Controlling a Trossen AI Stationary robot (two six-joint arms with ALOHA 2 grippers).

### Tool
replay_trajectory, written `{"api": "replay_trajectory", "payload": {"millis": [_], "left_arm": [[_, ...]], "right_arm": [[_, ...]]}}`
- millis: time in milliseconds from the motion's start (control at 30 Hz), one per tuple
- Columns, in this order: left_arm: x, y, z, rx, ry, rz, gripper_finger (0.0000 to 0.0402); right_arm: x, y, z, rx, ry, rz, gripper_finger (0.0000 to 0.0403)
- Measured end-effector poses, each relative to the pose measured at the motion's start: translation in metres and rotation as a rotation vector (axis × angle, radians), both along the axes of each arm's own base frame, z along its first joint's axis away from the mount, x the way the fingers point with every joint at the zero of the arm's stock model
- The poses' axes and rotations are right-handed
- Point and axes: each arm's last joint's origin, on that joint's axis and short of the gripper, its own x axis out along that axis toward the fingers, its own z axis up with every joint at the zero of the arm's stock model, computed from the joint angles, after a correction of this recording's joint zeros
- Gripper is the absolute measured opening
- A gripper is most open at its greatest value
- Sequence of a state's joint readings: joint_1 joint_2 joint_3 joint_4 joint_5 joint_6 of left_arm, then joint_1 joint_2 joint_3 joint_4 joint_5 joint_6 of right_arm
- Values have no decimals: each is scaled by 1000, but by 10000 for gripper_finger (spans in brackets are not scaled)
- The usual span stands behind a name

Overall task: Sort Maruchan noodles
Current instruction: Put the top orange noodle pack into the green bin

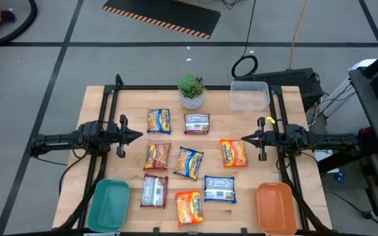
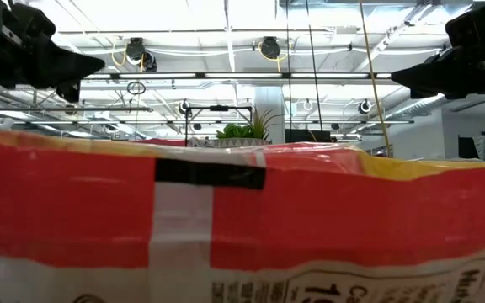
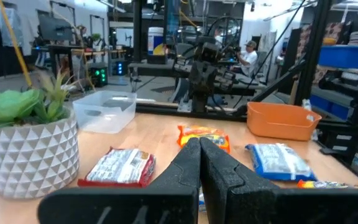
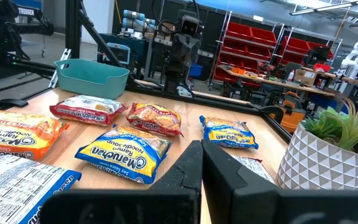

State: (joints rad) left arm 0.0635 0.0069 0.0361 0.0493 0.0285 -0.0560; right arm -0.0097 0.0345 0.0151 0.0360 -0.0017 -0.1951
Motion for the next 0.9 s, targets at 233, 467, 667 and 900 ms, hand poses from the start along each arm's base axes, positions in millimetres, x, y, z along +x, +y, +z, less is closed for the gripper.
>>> {"api": "replay_trajectory", "payload": {"millis": [233, 467, 667, 900], "left_arm": [[-4, -2, 35, 15, 60, -29, 5], [7, -5, 65, 62, 154, -68, 5], [26, -8, 84, 134, 214, -91, 5], [47, -8, 87, 160, 296, -86, 5]], "right_arm": [[0, 0, 0, 0, 0, 0, 0], [0, 0, 0, 0, 0, 0, 0], [0, 0, 0, 0, -2, 0, 0], [0, 0, 0, 0, -4, 0, 0]]}}
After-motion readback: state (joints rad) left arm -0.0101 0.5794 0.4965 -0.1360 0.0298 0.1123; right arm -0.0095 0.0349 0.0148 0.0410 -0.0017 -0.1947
